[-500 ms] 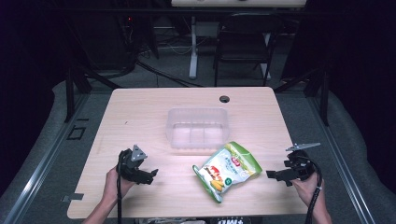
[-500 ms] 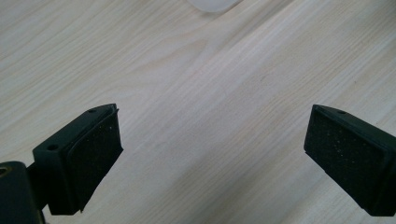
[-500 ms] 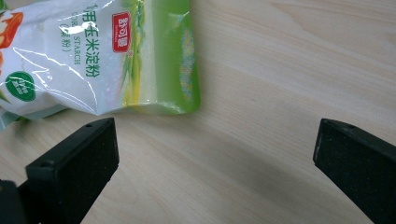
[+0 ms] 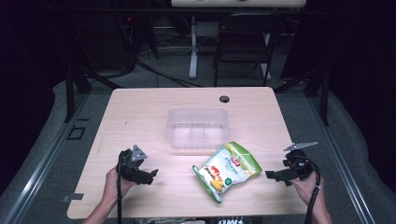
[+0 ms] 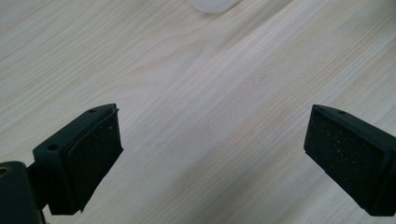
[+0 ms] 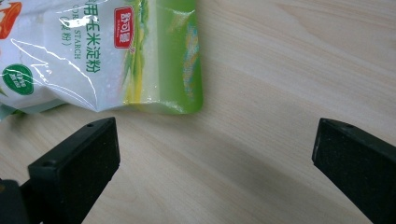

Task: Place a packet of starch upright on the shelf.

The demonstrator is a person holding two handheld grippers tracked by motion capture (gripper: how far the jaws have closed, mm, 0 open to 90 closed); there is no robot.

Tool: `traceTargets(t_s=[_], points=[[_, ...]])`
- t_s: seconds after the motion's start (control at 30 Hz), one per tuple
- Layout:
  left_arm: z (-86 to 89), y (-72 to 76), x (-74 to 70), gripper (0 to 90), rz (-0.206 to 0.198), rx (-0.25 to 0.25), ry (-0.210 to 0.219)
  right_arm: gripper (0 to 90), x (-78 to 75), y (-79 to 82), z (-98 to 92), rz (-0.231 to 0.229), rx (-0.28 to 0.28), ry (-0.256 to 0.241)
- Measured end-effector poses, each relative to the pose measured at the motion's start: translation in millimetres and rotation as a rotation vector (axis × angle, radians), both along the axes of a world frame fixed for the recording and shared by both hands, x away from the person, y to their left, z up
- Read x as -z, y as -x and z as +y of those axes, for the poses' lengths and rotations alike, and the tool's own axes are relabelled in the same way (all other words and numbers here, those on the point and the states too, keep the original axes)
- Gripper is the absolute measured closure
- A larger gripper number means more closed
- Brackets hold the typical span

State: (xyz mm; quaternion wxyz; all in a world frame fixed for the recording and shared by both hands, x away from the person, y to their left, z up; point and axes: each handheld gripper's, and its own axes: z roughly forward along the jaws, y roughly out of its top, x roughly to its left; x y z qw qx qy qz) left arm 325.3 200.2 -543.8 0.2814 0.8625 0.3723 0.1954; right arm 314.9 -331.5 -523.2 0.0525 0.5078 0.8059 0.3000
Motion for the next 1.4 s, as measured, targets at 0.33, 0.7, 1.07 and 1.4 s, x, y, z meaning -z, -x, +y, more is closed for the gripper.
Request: traceTargets(t_s=[0.33, 0.7, 1.07, 1.4], points=[[-0.3, 0.0, 1.0, 3.7, -0.003, -0.004, 0.004, 0.0, -3.3, -5.6, 4.5, 0.010, -0.019, -0.012], [-0.2, -0.1, 1.0, 3.7, -0.004, -0.004, 0.006, 0.0, -5.0, -13.0, 11.7, 0.005, -0.045, -0.005], [-1.5, -0.5, 2.0, 3.6, 0.002, 0.001, 0.005, 0.0, -6.1, -26.2, 22.6, 0.005, -0.084, -0.001], [-1.7, -0.9, 2.4, 3.6, 0.003, 0.002, 0.002, 0.0, -6.5, -36.2, 30.5, 0.006, -0.100, -0.005]])
